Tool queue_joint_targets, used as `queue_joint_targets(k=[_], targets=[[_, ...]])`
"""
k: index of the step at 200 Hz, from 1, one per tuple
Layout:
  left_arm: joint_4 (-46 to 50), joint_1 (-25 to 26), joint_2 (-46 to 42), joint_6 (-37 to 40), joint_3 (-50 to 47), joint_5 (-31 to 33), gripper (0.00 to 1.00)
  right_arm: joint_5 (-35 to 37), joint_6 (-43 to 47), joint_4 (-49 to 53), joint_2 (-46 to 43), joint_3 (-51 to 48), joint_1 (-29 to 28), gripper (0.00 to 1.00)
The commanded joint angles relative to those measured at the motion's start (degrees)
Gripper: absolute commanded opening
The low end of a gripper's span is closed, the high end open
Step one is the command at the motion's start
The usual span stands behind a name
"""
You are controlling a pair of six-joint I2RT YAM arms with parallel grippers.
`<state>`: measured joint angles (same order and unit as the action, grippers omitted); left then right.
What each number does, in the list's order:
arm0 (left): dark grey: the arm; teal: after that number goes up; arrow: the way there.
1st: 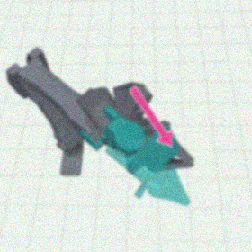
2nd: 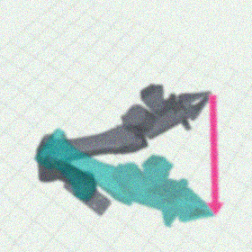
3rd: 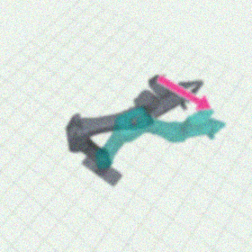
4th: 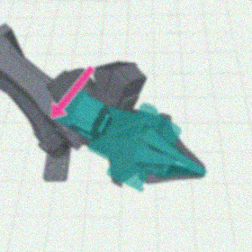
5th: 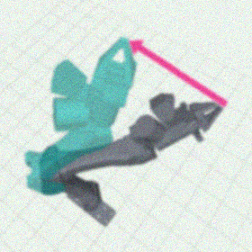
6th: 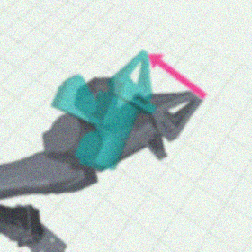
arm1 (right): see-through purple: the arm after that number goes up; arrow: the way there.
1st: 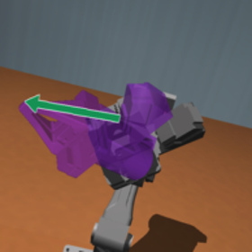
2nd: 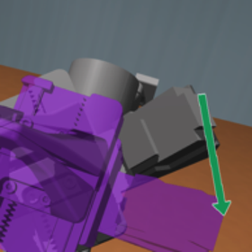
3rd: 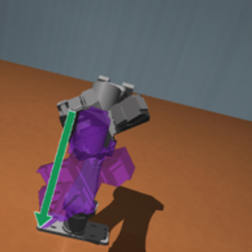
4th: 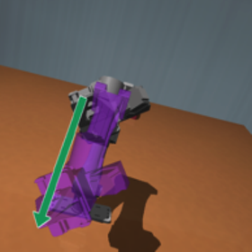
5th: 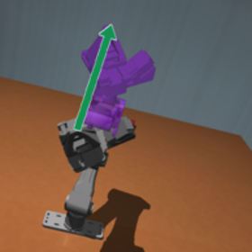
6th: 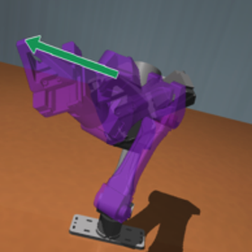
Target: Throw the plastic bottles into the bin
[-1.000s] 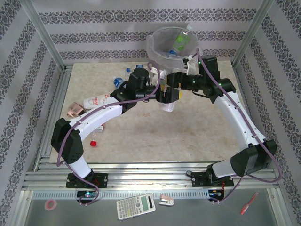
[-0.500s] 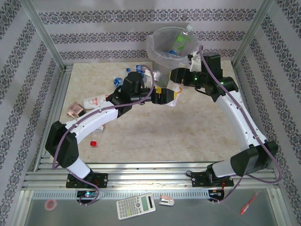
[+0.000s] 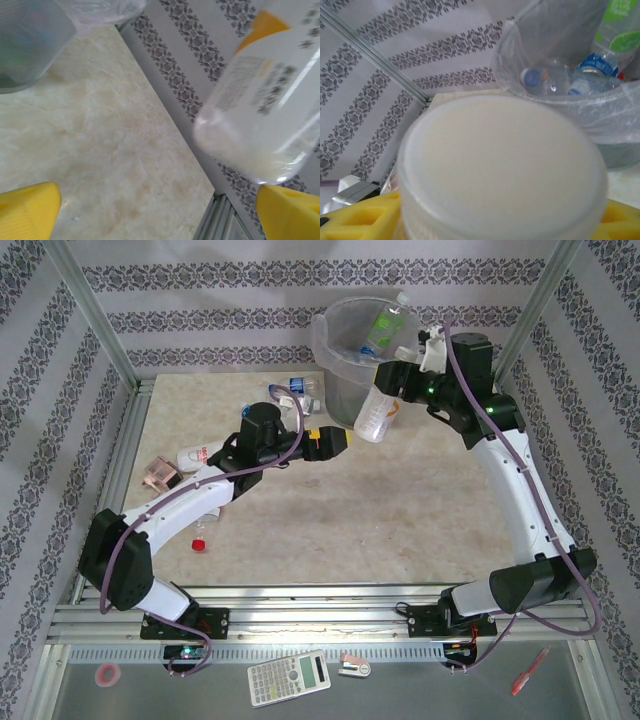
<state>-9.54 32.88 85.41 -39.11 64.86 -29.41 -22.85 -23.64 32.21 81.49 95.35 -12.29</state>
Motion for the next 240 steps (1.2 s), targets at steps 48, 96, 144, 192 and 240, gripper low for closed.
queue_joint_targets(k=[48,96,144,192,240], targets=[[-1.2,-2.0,-3.8,-0.7,-2.9,5.3,1.0,2.2,1.4,-9.6,1.8,8.0,1.5,0.37],[0.5,-2.2,-4.1,-1.0,-3.8,7.0,1.0,4.9,1.9,-18.5,2.1,10.6,1.5,0.36],[1.4,-2.4,-5.1,-1.5,-5.1,8.3,1.0,11.7,4.6,-36.0,-0.5,7.1,1.4,0.35],[3.4,-2.6,-6.5,-1.3,-5.4,9.8,1.0,20.3,9.0,-54.8,-3.0,2.5,1.4,0.32],[4.6,-2.6,-8.3,-1.6,-6.6,11.9,1.0,23.4,12.2,-60.4,-3.5,4.3,1.7,0.32]])
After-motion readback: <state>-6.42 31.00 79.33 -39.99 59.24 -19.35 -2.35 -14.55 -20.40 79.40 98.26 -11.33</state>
